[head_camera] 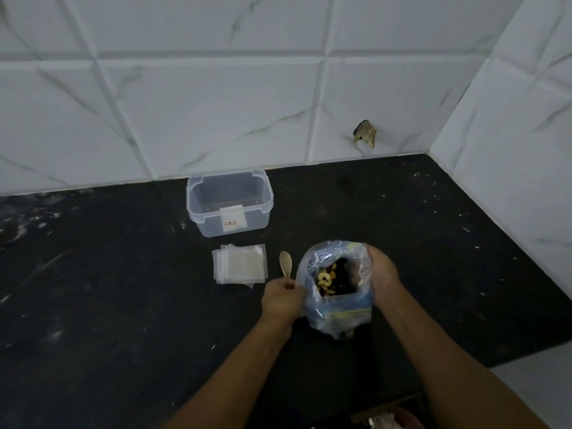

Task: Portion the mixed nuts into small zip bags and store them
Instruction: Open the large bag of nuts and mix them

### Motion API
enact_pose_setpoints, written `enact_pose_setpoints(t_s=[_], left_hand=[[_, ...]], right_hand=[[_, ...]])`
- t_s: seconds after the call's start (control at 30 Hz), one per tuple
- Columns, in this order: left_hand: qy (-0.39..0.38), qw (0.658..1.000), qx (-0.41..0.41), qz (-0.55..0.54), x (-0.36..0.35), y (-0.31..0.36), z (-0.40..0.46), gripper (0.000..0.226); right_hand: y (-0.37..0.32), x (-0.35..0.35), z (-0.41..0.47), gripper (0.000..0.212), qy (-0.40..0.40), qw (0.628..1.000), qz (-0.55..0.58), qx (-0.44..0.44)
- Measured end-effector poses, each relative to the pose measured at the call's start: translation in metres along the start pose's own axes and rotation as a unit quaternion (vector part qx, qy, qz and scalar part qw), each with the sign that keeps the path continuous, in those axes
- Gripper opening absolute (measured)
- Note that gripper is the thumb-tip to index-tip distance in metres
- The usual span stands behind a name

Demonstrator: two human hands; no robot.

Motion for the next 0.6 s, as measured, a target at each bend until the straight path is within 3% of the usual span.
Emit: enact_pose_setpoints(t_s=[0.1, 0.17, 0.3, 0.43, 0.5, 0.6], left_hand=[[-0.089, 0.959, 0.023, -0.268, -0.011, 0.003, -0.005, 0.013], [-0.102, 0.938, 0.026, -0.33, -0.016, 0.003, -0.002, 0.014], [-0.009, 0.991, -0.003, -0.136, -0.005, 0.006, 0.008, 0.019], [0.109, 0.993, -0.047, -0.007, 0.009, 0.013, -0.016, 0.048], [0.09, 0.996, -0.031, 0.004, -0.001, 0.006, -0.031, 0.051], [0.039, 0.999, 0.022, 0.0, -0.025, -0.009, -0.036, 0.05]], right_hand=[[-0.008, 0.005, -0.001, 0.026, -0.025, 0.998, -0.007, 0.05], [-0.011, 0.008, -0.002, 0.033, -0.013, 0.994, -0.072, 0.078], [-0.01, 0.012, 0.005, 0.032, 0.001, 0.968, -0.229, 0.098], [-0.027, 0.004, 0.001, 0.023, 0.023, 0.908, -0.374, 0.189], [-0.033, -0.01, -0.007, 0.036, -0.013, 0.884, -0.395, 0.251], [-0.029, -0.025, -0.009, 0.05, -0.025, 0.83, -0.495, 0.256]])
Point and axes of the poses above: each hand's wrist, its own z-axis towards the middle knuckle, its own x-axis out of the back of the hand, y = z × x, the point moved 7 cm from there along z, towards the middle knuckle, and after that the axes turned 14 degrees about z, right-handed, at the moved point
